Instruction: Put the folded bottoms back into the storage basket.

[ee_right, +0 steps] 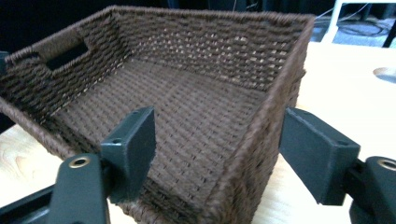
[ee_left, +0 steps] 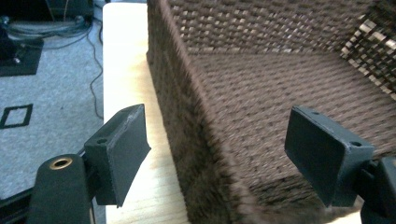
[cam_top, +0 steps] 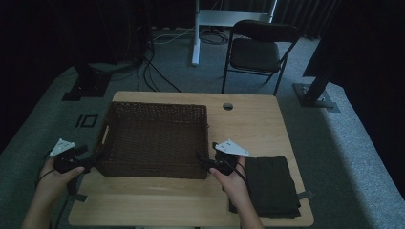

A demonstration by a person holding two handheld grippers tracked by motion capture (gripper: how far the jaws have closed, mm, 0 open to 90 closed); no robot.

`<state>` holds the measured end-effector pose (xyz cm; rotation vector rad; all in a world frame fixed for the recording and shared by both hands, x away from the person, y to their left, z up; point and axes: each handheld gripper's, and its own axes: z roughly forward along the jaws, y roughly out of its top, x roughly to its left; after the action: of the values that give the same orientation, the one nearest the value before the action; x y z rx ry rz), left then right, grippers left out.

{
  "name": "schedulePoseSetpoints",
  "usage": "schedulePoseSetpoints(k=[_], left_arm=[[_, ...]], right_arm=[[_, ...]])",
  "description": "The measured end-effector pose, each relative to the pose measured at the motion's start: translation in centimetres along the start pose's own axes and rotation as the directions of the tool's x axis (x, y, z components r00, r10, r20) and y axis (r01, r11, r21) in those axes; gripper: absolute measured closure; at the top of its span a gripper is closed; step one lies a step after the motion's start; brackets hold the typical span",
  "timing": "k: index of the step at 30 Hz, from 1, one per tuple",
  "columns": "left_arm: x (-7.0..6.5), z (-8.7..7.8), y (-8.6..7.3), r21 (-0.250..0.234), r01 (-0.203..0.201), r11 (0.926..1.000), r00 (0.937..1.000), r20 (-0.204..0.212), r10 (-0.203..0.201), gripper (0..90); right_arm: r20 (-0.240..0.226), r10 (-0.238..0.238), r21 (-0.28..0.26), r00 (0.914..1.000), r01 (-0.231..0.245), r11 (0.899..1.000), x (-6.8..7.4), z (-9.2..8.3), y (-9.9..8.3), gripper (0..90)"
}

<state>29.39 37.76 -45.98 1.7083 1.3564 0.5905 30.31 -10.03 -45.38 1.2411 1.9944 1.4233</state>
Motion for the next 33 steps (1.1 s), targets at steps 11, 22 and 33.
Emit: schedulePoseSetpoints(k=[11,22,33], left_arm=[[-1.3,-1.4,1.5,-0.05,0.021,0.9985,0.9998,-0.002,-0.021,19.1],[-3.2,-1.3,2.2,-0.058,-0.016,0.9982,0.9993,0.031,0.018,19.2],[-6.5,0.1,2.6,-0.045,-0.045,0.998,0.9908,0.125,0.05,19.2]], right_arm=[[-0.032,-0.039,-0.011,0.9987,0.039,0.999,-0.9,-1.4,1.0,13.6],[0.02,-0.074,-0.031,0.997,0.075,0.997,-2.0,-2.7,1.3,12.9],[0.074,-0.063,-0.037,0.9953,0.065,0.997,-4.1,-4.3,1.4,11.8]])
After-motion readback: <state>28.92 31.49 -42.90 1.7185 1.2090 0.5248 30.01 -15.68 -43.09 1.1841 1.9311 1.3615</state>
